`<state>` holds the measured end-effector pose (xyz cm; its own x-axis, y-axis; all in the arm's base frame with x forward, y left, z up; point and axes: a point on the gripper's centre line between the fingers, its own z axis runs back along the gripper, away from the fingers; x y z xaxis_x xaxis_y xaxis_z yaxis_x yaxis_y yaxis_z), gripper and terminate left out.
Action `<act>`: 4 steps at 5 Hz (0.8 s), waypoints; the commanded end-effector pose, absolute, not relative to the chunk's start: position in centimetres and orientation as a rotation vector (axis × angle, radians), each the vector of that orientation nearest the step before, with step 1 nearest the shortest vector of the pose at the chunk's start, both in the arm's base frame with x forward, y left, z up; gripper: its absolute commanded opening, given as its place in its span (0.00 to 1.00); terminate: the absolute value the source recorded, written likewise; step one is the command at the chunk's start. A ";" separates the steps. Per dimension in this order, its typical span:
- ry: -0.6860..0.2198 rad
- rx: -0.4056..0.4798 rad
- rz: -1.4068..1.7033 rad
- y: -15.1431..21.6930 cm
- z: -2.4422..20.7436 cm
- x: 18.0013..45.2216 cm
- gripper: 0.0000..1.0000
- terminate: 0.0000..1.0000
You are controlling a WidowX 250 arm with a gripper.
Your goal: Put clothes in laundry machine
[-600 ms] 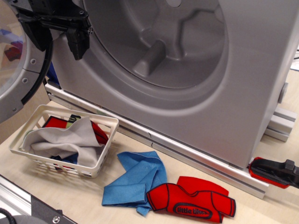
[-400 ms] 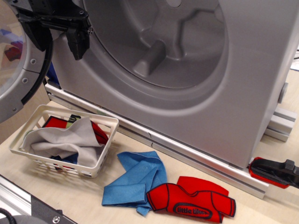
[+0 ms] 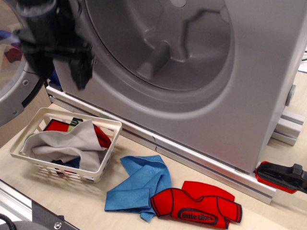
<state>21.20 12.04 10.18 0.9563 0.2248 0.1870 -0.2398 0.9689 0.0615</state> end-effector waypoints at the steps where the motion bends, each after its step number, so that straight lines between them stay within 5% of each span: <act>1: -0.123 0.090 0.333 12.4 5.9 20.3 1.00 0.00; 4: -0.157 -0.024 -0.009 11.7 -0.1 19.0 1.00 0.00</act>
<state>18.79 11.47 -0.85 0.9905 0.0033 0.1376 0.0027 0.9990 -0.0437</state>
